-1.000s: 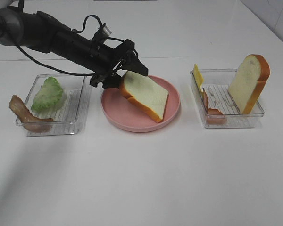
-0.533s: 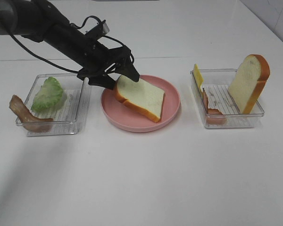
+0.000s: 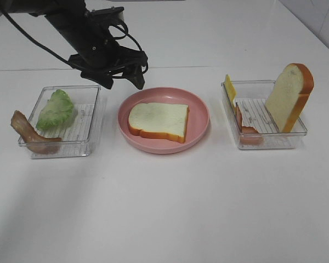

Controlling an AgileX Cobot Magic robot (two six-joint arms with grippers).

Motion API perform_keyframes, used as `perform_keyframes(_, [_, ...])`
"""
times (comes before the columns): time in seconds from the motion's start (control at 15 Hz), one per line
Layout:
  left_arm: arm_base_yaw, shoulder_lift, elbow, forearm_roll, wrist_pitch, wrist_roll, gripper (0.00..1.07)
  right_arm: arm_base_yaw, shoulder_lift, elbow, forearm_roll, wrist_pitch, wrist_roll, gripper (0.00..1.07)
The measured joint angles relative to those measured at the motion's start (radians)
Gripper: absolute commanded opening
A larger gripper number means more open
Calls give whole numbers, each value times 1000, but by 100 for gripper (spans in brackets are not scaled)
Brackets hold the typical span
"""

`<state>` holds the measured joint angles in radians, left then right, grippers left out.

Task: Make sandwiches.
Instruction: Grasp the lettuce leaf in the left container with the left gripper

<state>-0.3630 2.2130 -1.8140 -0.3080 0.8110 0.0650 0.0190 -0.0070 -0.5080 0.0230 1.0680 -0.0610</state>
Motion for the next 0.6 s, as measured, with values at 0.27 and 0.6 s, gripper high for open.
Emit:
perform_keyframes(0.27, [3, -25, -60, 253, 166, -176, 74, 0, 0, 0, 0, 0, 0, 76])
perform_keyframes(0.6, [87, -26, -75, 316, 269, -199, 74, 0, 0, 0, 0, 0, 0, 76])
